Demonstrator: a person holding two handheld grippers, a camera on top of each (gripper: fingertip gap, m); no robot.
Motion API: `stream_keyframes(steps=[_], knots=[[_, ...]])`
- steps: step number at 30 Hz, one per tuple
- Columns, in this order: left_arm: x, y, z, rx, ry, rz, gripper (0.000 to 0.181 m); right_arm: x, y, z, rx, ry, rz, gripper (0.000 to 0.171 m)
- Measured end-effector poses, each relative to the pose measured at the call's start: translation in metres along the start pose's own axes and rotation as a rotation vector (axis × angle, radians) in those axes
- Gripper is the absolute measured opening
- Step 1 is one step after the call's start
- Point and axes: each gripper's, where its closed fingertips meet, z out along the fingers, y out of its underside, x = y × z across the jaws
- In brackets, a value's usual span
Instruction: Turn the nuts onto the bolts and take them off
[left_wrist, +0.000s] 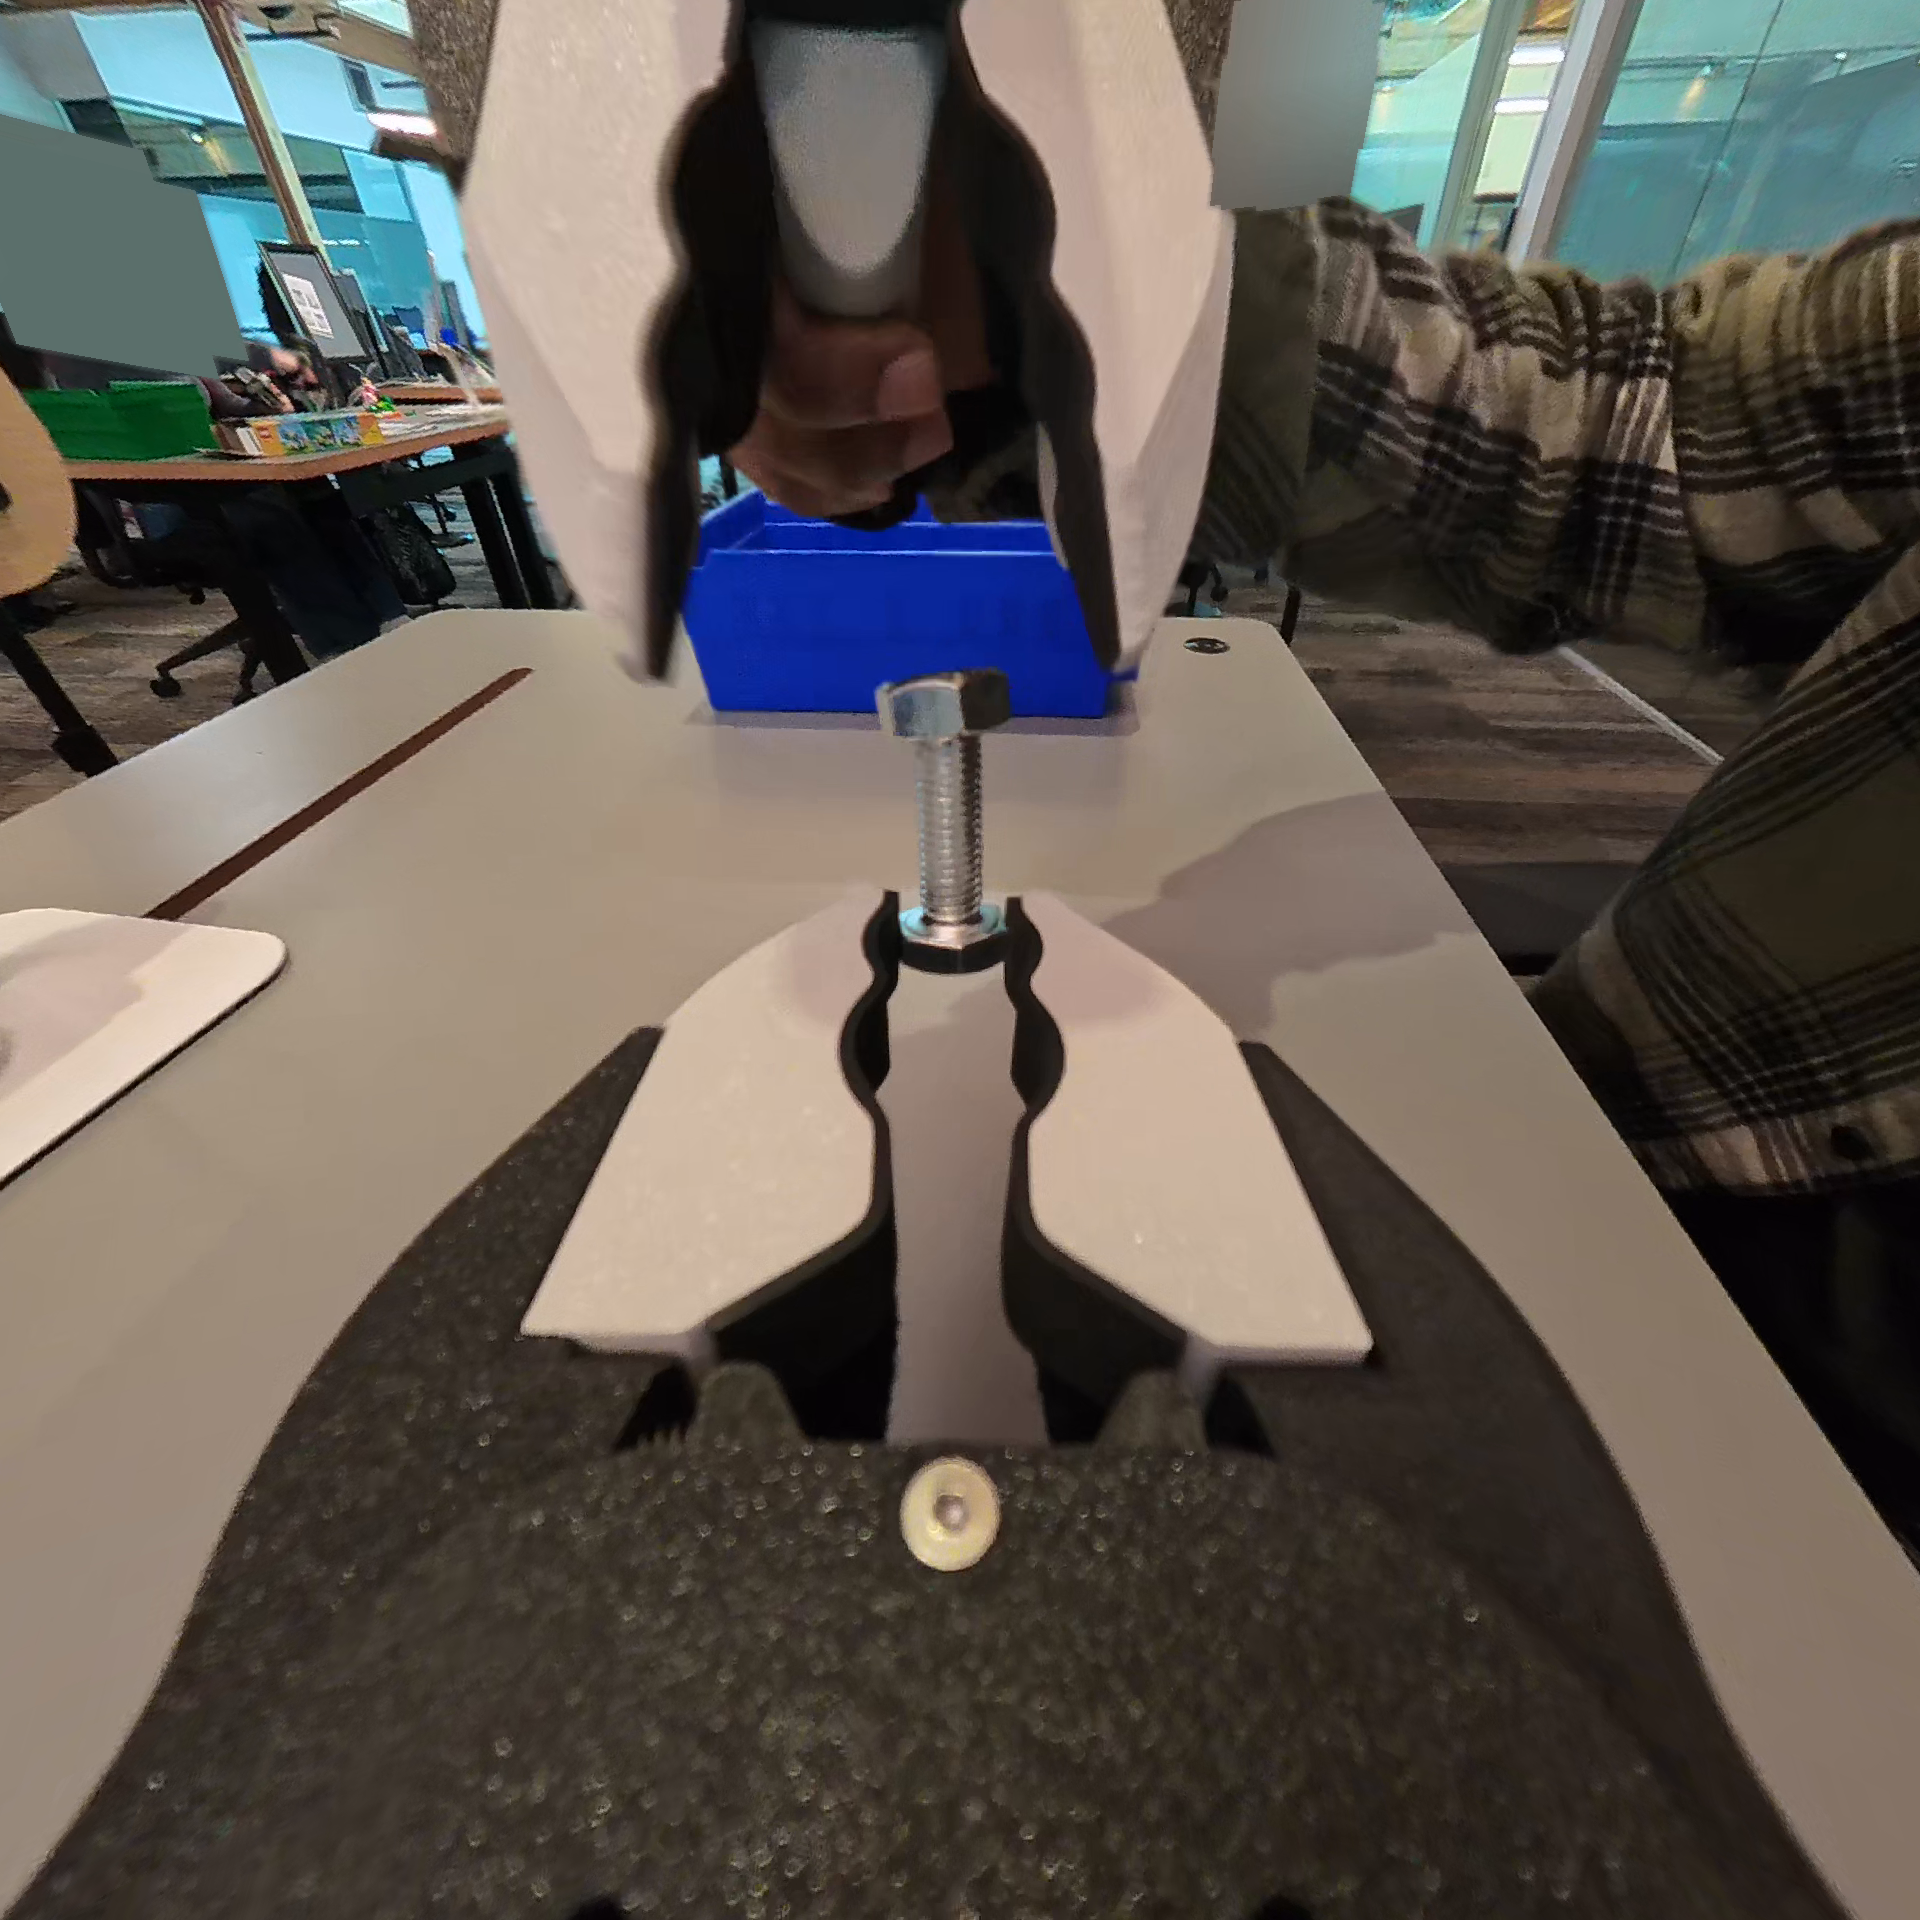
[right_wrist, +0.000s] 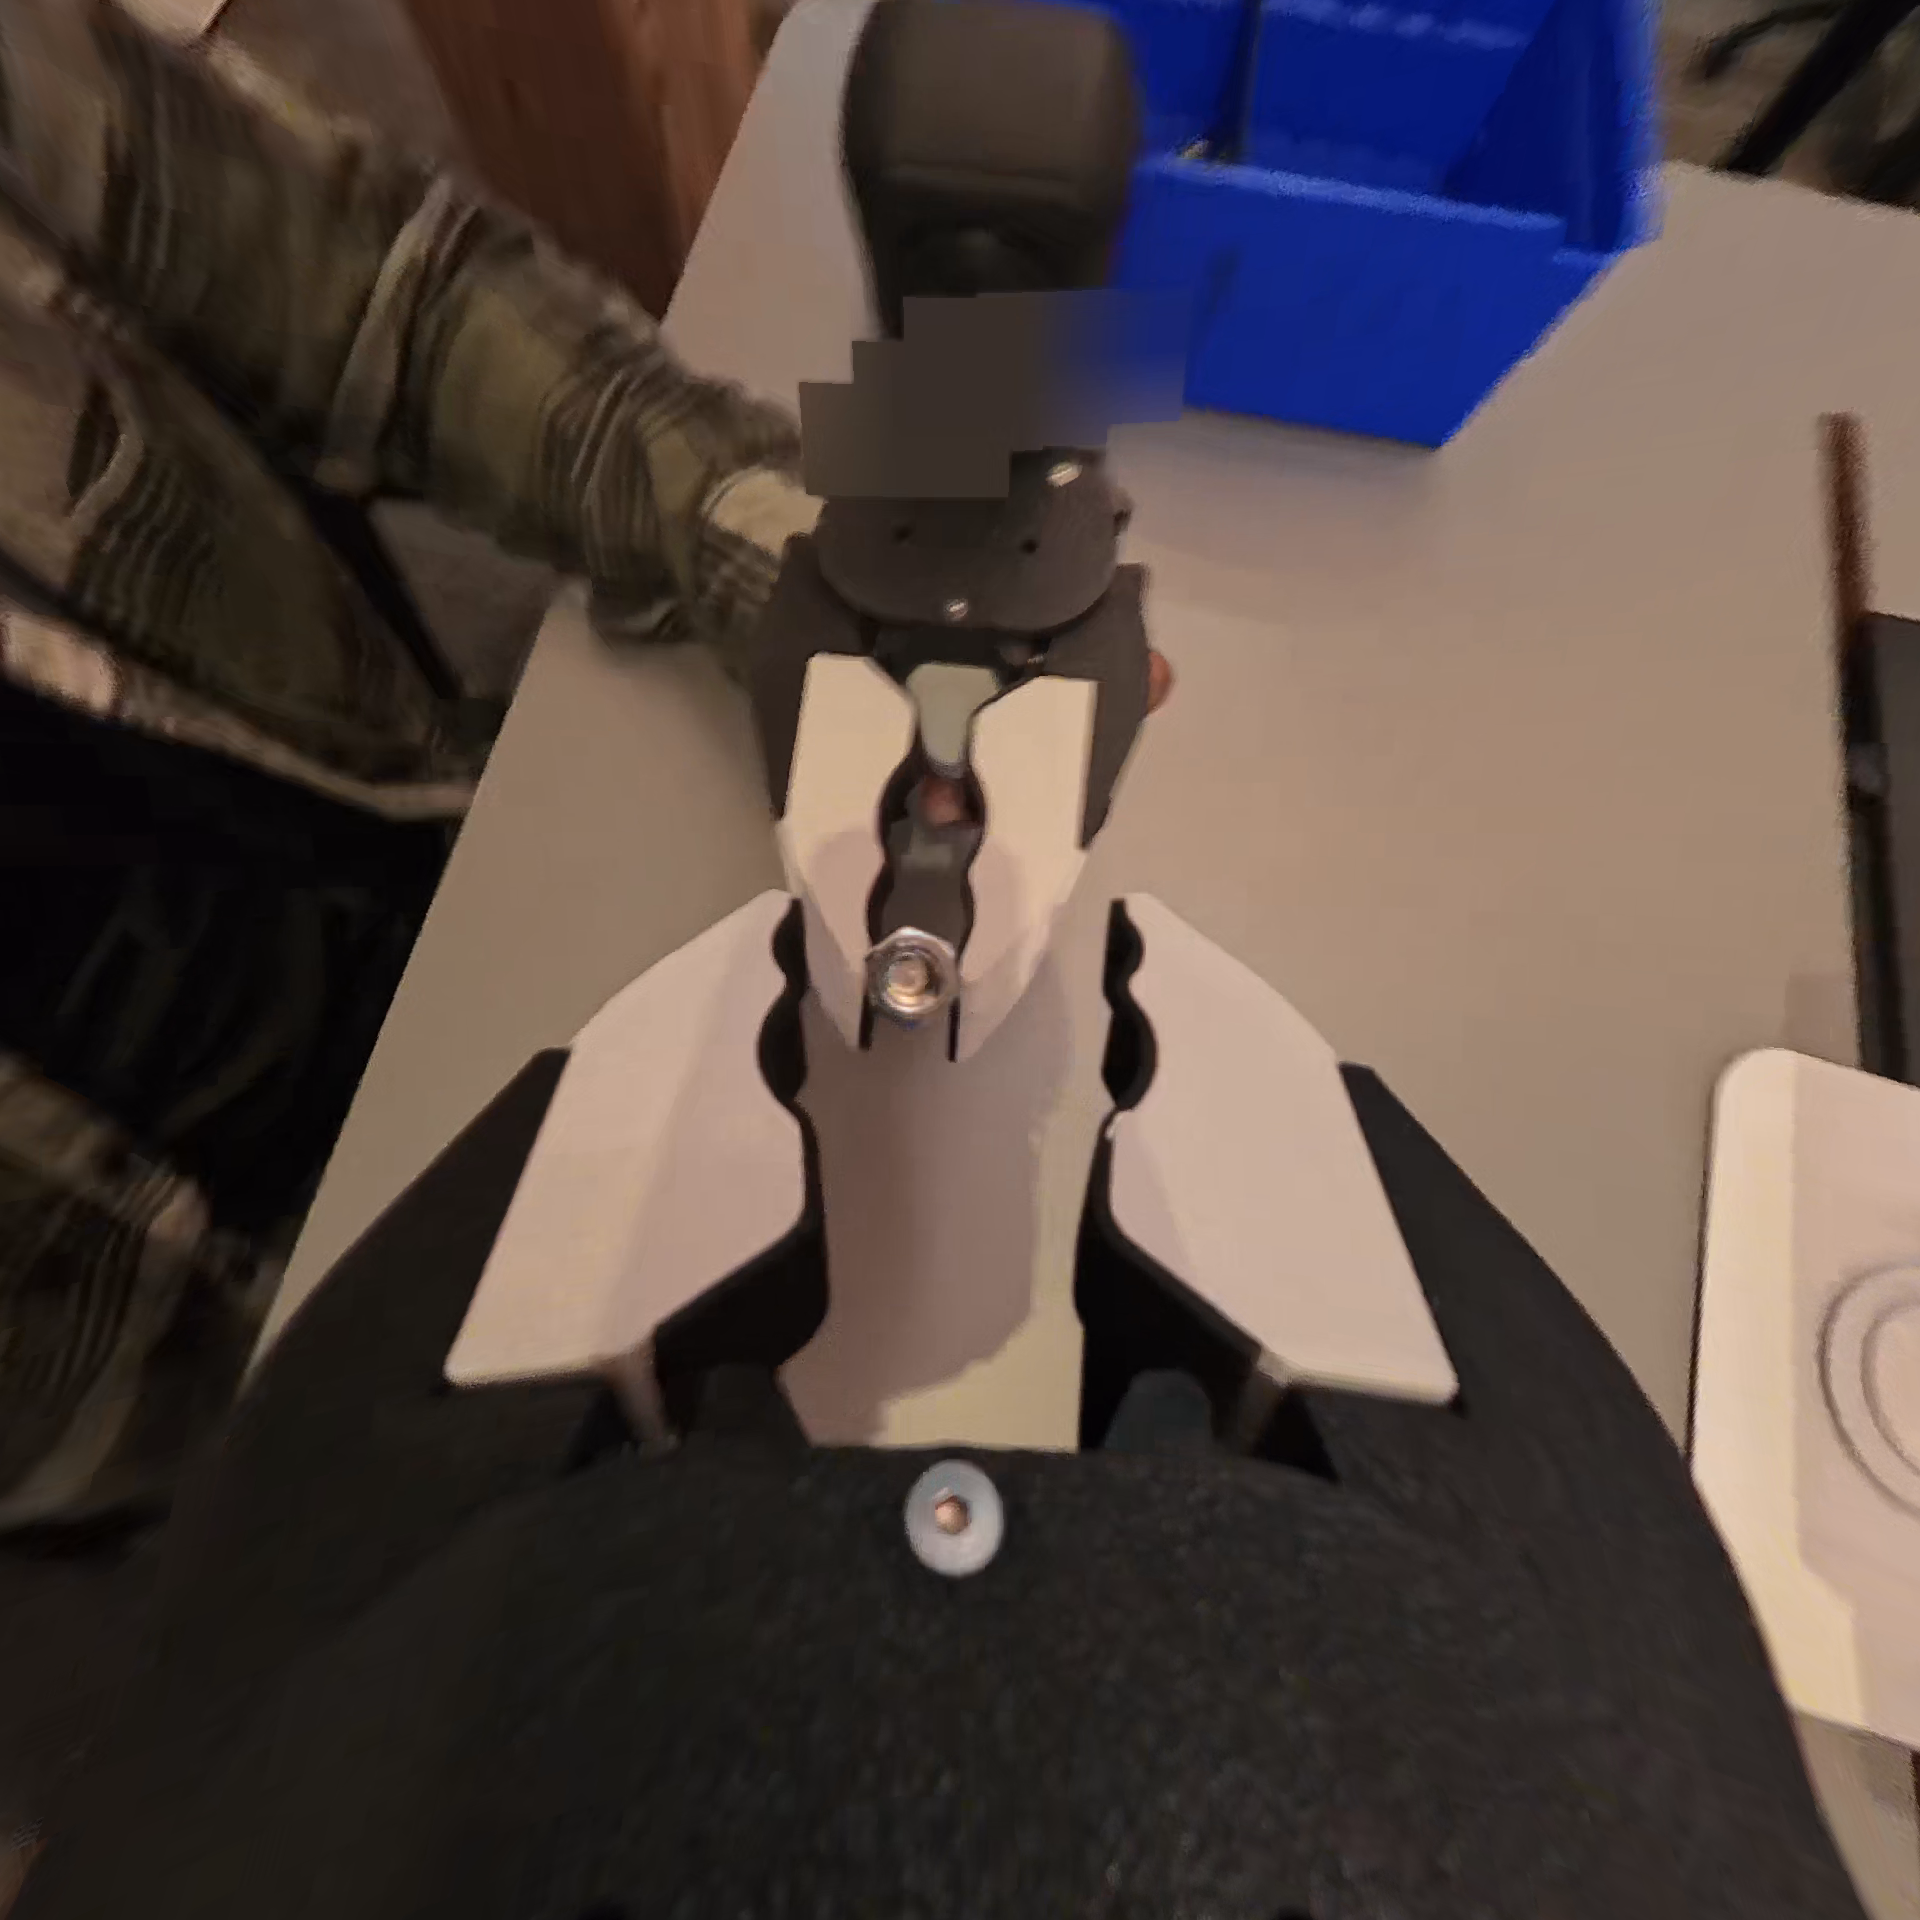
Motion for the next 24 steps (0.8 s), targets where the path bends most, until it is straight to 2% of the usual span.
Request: stream_keyframes(steps=[2,4,6,7,10,18,22,24], knots=[[-0.003,-0.002,-0.002,0.015,-0.024,0.005,0.019,0.011,-0.01,-0.011,0.147,0.114,0.103,0.063],[-0.008,-0.005,-0.005,0.032,-0.05,0.004,0.019,0.025,-0.013,-0.028,0.34,0.256,0.304,0.067],[-0.012,-0.007,-0.007,0.052,-0.075,-0.003,0.019,0.029,-0.007,-0.044,0.54,0.36,0.477,0.058],[-0.014,-0.008,-0.008,0.059,-0.085,-0.006,0.019,0.03,-0.001,-0.049,0.614,0.416,0.537,0.06],[-0.017,-0.008,-0.009,0.066,-0.112,-0.007,0.019,0.024,0.011,-0.048,0.733,0.518,0.599,0.054],[-0.019,-0.007,-0.008,0.066,-0.133,-0.006,0.019,0.018,0.003,-0.006,0.683,0.537,0.551,0.052],[-0.02,-0.007,-0.009,0.071,-0.135,-0.008,0.019,0.019,0.0,0.005,0.644,0.536,0.52,0.046],[-0.019,-0.007,-0.009,0.069,-0.132,-0.008,0.019,0.02,-0.001,0.007,0.644,0.528,0.504,0.034]])
